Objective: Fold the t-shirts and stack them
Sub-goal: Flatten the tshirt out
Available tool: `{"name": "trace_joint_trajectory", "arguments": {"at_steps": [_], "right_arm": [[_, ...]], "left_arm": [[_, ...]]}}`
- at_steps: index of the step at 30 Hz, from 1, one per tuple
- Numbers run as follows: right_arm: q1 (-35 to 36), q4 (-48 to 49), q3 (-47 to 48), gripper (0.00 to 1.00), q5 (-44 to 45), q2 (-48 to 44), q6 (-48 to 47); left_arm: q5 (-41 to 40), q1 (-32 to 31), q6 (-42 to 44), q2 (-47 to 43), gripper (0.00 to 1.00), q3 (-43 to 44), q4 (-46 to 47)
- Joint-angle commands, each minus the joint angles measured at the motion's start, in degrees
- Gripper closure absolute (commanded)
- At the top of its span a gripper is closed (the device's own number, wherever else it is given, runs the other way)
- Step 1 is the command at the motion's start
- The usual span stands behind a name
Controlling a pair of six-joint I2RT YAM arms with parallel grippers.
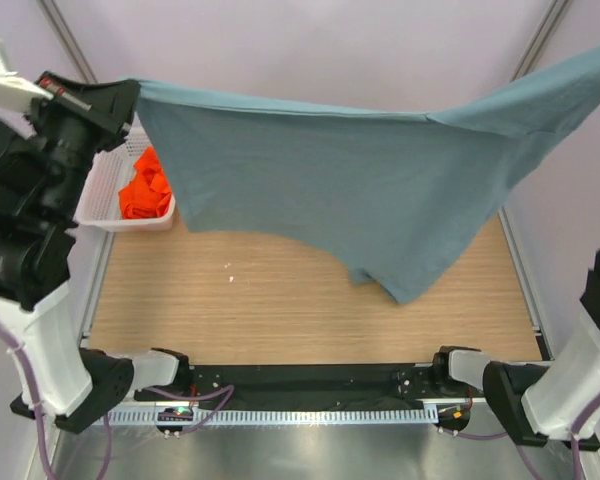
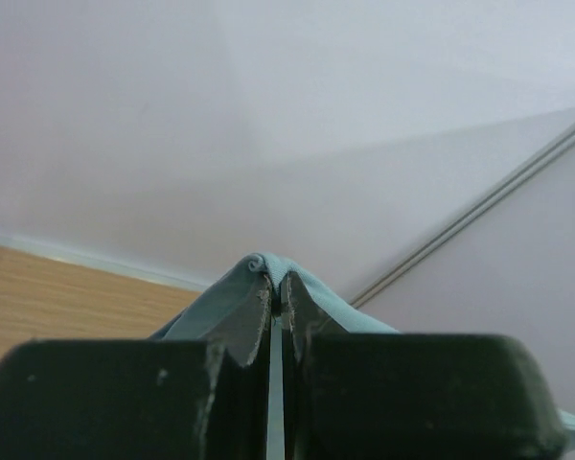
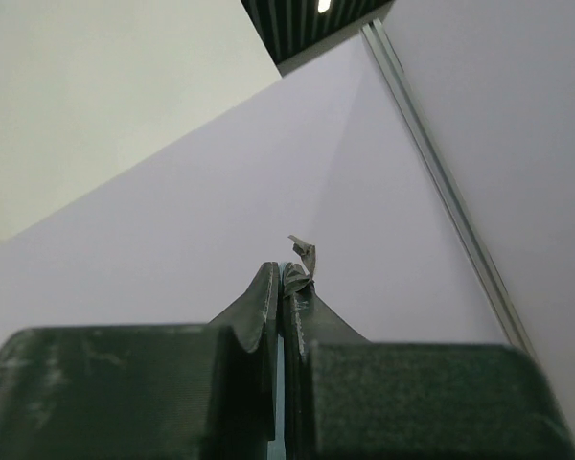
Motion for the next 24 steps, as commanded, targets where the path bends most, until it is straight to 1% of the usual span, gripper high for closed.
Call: {"name": "trace_joint_trajectory", "arguments": {"at_steps": [1, 4, 9, 14, 15, 19, 20, 22, 23, 24], "right_arm": [[-0.3, 6.4, 2.8, 0.99, 2.0, -5.5, -0.4], [-0.3, 7.3, 2.8, 0.99, 1.4, -8.2, 0.8], [-0.3, 8.5, 4.1, 0.99, 1.3, -12.4, 1.4], [-0.3, 9.5, 10.0, 0.99, 1.3, -11.5, 3.1], [-0.3, 10.0, 9.7, 0.98, 1.3, -11.4, 3.7], [-0.3, 11.7, 3.3, 0.98, 1.5, -11.7, 4.7], [-0.3, 12.1, -0.7, 0.99, 1.4, -12.0, 4.9], [-0.3, 13.0, -4.9, 0.99, 1.4, -11.9, 5.8], [-0.3, 13.0, -8.8, 0.98, 1.3, -11.8, 6.1], [-0.3, 12.9, -10.9, 0.98, 1.1, -11.5, 6.4]], "left_arm": [[-7.2, -3.0, 6.1, -6.6, 1.0, 3.3, 2.7], [-10.4, -5.8, 8.8, -10.3, 1.0, 3.7, 2.7], [-12.4, -8.7, 11.0, -15.4, 1.0, 3.7, 3.0], [-12.7, -10.4, 12.0, -18.5, 1.0, 4.1, 4.8], [-13.1, -10.6, 12.6, -18.5, 1.0, 4.5, 5.1], [-15.7, -11.6, 14.2, -17.0, 1.0, 3.8, 4.8], [-15.7, -11.6, 14.3, -16.7, 1.0, 3.0, 4.8], [-15.6, -11.6, 14.4, -16.1, 1.0, -2.6, 6.5], [-15.8, -11.6, 14.7, -15.8, 1.0, -4.8, 7.3], [-16.7, -11.6, 14.9, -15.8, 1.0, -10.0, 8.7]]}}
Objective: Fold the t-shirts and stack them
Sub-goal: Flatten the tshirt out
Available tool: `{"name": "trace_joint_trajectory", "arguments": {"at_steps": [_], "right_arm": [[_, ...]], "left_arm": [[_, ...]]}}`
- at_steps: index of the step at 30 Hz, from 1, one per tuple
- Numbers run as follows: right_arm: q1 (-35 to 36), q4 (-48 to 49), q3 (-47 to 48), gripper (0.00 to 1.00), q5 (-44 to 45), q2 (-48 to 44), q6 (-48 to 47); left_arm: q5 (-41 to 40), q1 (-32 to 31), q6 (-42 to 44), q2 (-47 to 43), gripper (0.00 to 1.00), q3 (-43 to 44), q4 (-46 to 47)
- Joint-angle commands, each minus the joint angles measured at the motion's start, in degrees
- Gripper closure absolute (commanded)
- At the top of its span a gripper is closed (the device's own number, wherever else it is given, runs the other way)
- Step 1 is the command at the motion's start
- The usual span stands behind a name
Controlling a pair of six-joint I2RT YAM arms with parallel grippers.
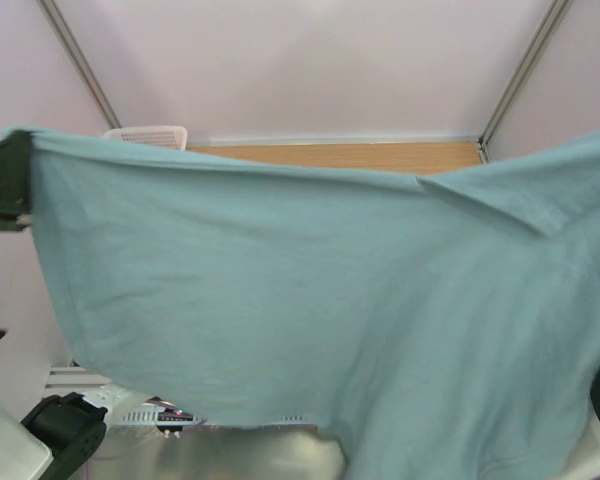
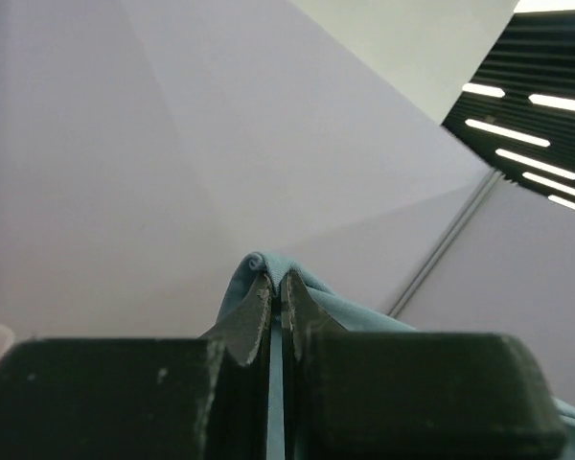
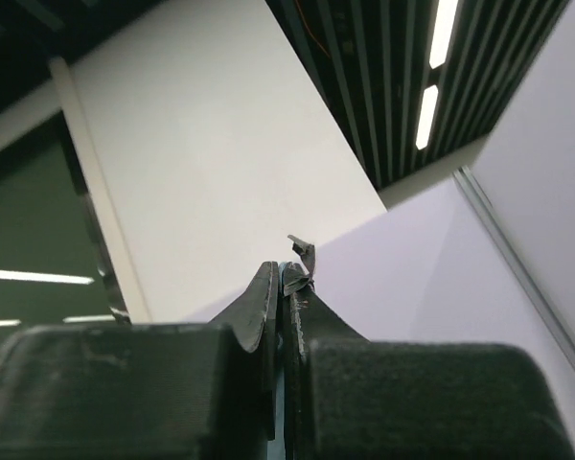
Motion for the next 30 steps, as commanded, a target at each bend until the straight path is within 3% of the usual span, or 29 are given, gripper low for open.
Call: {"name": "trace_joint_trajectory", "arguments": {"at_steps": [1, 10, 15, 19, 24, 30], "right_arm": [[-0.1, 0.6, -9.5, 0.99, 2.3, 3.4, 1.8], [-0.1, 9.8, -44.7, 0.98, 0.5, 4.0, 2.2], [-0.1, 18.6, -58.9, 0.99, -1.3, 11.9, 0.7], [-0.1, 22.2, -59.4, 0.99, -3.3, 24.4, -1.1], [-0.1, 22.6, -51.9, 0.98, -5.4, 40.5, -0.3], [-0.1, 13.0, -39.9, 0.98, -10.8, 51.6, 1.8]], "left_arm": [[-5.6, -0.2, 2.6, 4.4, 1.0, -10.1, 4.0], [-11.2, 1.0, 2.7, 10.0, 0.99, -40.4, 14.5], [-4.2, 7.9, 0.2, 23.6, 1.0, -50.8, 21.0], [2.3, 14.9, -2.9, 37.9, 1.0, -46.8, 22.0], [5.9, 16.4, -1.5, 56.0, 1.0, -32.8, 19.4], [8.2, 18.4, -1.0, 64.9, 1.0, -23.2, 15.2]]}}
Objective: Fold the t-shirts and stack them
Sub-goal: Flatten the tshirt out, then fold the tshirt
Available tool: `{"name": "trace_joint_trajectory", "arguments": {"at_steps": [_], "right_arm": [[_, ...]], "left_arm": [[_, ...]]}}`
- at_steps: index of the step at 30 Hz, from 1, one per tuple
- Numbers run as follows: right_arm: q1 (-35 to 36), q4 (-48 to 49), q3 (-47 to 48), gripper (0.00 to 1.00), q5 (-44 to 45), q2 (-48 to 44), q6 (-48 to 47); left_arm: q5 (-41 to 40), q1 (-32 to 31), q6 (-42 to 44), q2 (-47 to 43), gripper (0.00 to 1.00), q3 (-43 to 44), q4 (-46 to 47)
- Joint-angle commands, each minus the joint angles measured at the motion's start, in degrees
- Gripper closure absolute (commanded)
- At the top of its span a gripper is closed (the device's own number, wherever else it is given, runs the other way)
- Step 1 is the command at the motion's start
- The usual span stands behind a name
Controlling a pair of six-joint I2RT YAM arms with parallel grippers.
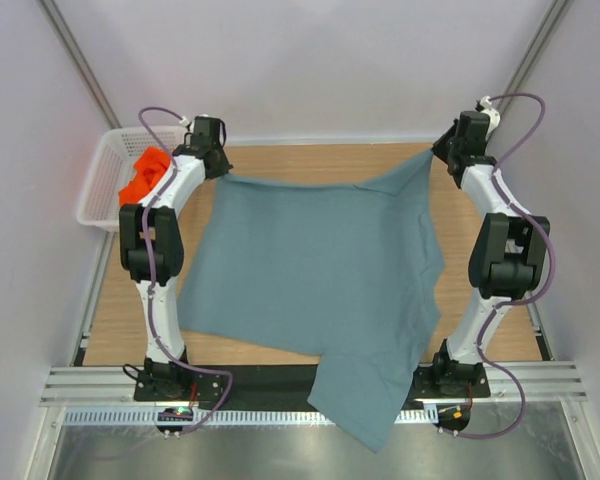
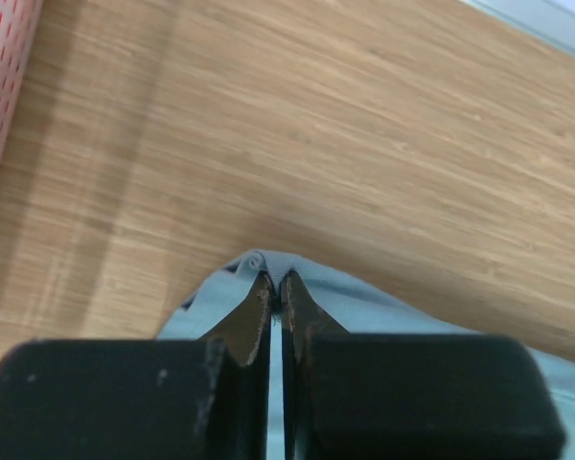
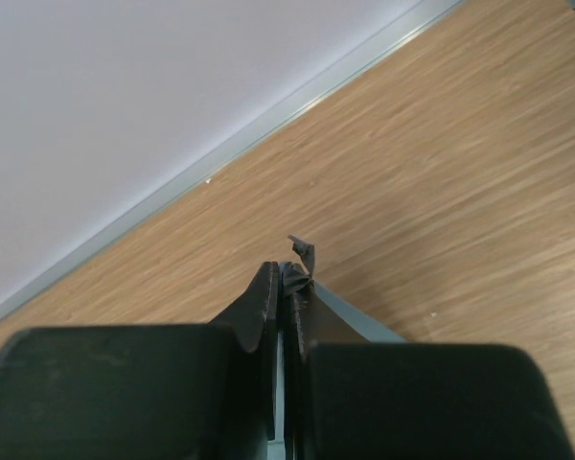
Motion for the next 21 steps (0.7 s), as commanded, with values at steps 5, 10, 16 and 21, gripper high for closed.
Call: {"name": "trace_joint_trajectory", "arguments": {"at_steps": [5, 10, 16, 21], "right_arm": [[-0.2, -1.9, 10.2, 0.98, -2.3, 3.0, 1.0], [-0.1, -4.9, 18.8, 0.98, -5.5, 7.8, -0.2], [1.2, -10.3, 24.1, 0.98, -5.3, 11.2, 1.5], [4.5, -17.7, 24.2, 0.98, -1.1, 7.9, 2.3]], "left_arm": [[3.8, 4.2, 0.1, 2.3, 1.0, 7.6, -1.7], [5.9, 6.5, 0.1, 4.6, 1.0, 11.4, -3.7], [10.3, 7.0, 0.6, 9.9, 1.0, 20.0, -9.2], [10.7, 7.1, 0.5, 9.8, 1.0, 22.2, -12.1]]}}
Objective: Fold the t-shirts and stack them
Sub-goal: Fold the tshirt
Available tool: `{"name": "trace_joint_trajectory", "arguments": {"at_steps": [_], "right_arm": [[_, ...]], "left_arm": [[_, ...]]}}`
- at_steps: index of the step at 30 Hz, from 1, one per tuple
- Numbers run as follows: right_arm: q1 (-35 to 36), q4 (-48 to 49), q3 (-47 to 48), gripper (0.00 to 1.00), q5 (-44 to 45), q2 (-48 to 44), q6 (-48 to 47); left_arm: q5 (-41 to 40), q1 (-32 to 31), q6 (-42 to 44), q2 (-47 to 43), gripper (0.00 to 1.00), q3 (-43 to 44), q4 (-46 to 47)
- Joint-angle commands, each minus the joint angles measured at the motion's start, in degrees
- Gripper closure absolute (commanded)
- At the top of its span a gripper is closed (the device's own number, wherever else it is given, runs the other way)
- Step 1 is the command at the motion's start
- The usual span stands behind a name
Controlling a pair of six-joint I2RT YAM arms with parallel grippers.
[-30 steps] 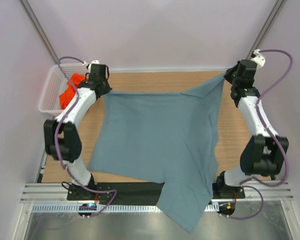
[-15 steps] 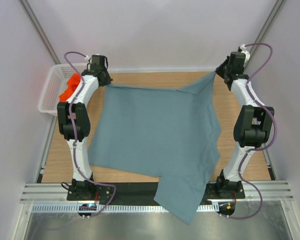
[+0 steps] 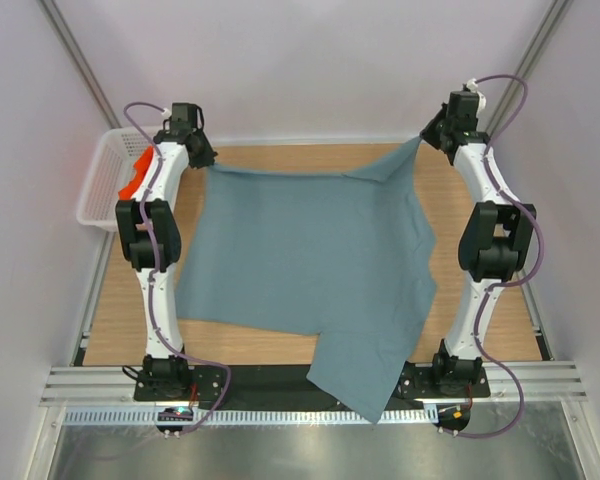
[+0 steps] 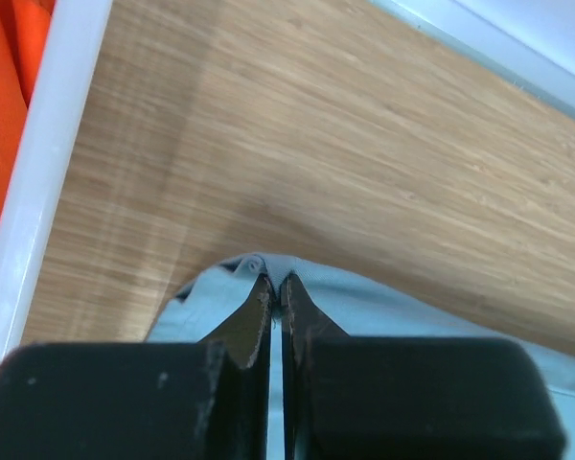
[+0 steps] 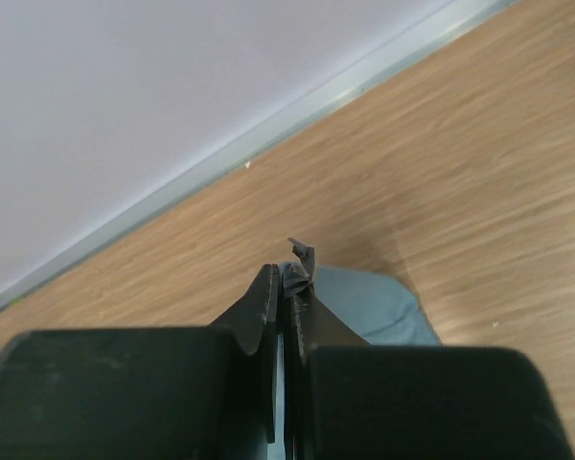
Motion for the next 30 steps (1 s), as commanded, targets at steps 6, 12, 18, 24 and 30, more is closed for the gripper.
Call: {"name": "trace_joint_trajectory", "arguments": {"at_steps": [6, 12, 18, 24, 30], "right_arm": [[6.4, -17.2, 0.6, 0.98, 8.7, -9.8, 4.4], [7.4, -32.0, 0.0, 0.99, 11.5, -15.8, 6.9], [7.5, -36.2, -9.4, 0.98, 10.5, -23.9, 7.7], [7.5, -35.3, -20.1, 0.98, 9.7, -31.3, 8.3], [7.5, -35.5, -25.3, 0.99, 9.4, -35.0, 7.8]], "left_arm": [[0.0, 0.4, 1.6, -3.5, 1.0, 1.8, -7.3], [-0.8, 0.4, 0.0, -7.9, 1.0, -5.1, -10.4], [-2.2, 0.6, 1.0, -6.1, 1.0, -1.8, -18.1], [-3.1, 0.7, 2.3, -7.9, 1.0, -5.3, -20.9], [-4.0, 0.9, 2.6, -10.5, 1.0, -10.9, -20.7]]}}
